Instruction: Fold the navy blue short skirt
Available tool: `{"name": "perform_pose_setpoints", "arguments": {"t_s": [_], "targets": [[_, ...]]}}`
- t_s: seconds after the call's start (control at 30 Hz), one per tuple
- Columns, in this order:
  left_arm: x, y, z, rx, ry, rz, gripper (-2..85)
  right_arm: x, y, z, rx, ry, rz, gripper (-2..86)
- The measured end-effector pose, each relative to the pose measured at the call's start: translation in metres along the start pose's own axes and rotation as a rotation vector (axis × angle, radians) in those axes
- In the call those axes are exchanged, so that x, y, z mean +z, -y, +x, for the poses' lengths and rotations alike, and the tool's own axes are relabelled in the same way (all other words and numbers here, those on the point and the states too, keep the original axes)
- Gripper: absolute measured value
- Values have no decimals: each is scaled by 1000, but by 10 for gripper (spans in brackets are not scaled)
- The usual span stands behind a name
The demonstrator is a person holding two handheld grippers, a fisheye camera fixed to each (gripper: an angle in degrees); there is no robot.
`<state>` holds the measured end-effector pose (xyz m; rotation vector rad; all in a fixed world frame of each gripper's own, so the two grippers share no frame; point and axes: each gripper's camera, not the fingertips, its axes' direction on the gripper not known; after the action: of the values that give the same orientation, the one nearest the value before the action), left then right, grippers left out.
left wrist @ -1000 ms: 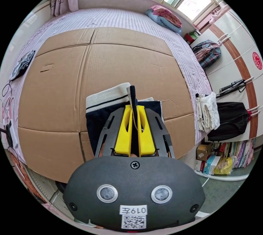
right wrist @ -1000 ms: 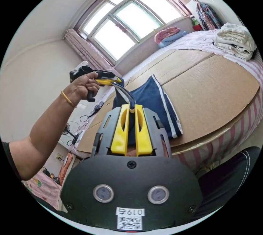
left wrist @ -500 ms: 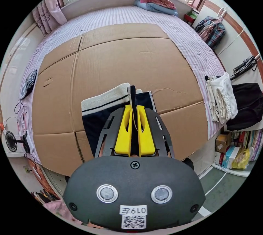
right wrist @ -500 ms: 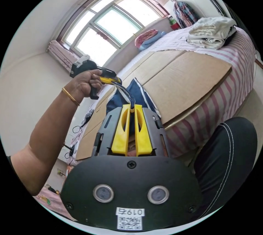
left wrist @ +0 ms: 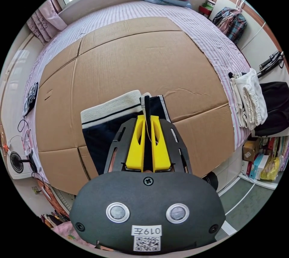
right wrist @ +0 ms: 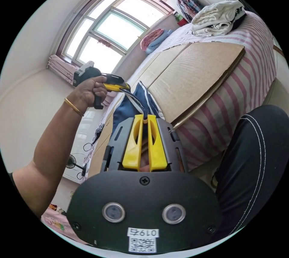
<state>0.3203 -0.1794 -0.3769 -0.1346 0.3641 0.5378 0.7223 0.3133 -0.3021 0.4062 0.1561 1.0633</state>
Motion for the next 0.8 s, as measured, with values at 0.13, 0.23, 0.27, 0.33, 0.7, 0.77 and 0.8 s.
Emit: {"name": "perform_pose_setpoints", "arguments": {"t_s": [0.13, 0.23, 0.27, 0.33, 0.7, 0.77, 0.8], "targets": [[-23, -8, -9, 0, -25, 18, 22, -26, 15, -10, -19, 51, 22, 0], [-32, -11, -4, 5, 6, 18, 22, -29, 22, 0, 5, 32, 23, 1], [-32, -12, 1, 14, 25, 15, 23, -30, 26, 7, 25, 24, 19, 1], [-29, -13, 9, 24, 57, 4, 23, -29, 31, 18, 58, 19, 9, 2], [-18, -33, -20, -30, -149, -25, 66, -43, 46, 44, 98, 53, 6, 2], [-17, -39, -28, -41, -209, -27, 75, -44, 46, 47, 100, 59, 11, 2], [-14, -44, -33, -46, -243, -27, 79, -45, 45, 48, 101, 61, 11, 2]]}}
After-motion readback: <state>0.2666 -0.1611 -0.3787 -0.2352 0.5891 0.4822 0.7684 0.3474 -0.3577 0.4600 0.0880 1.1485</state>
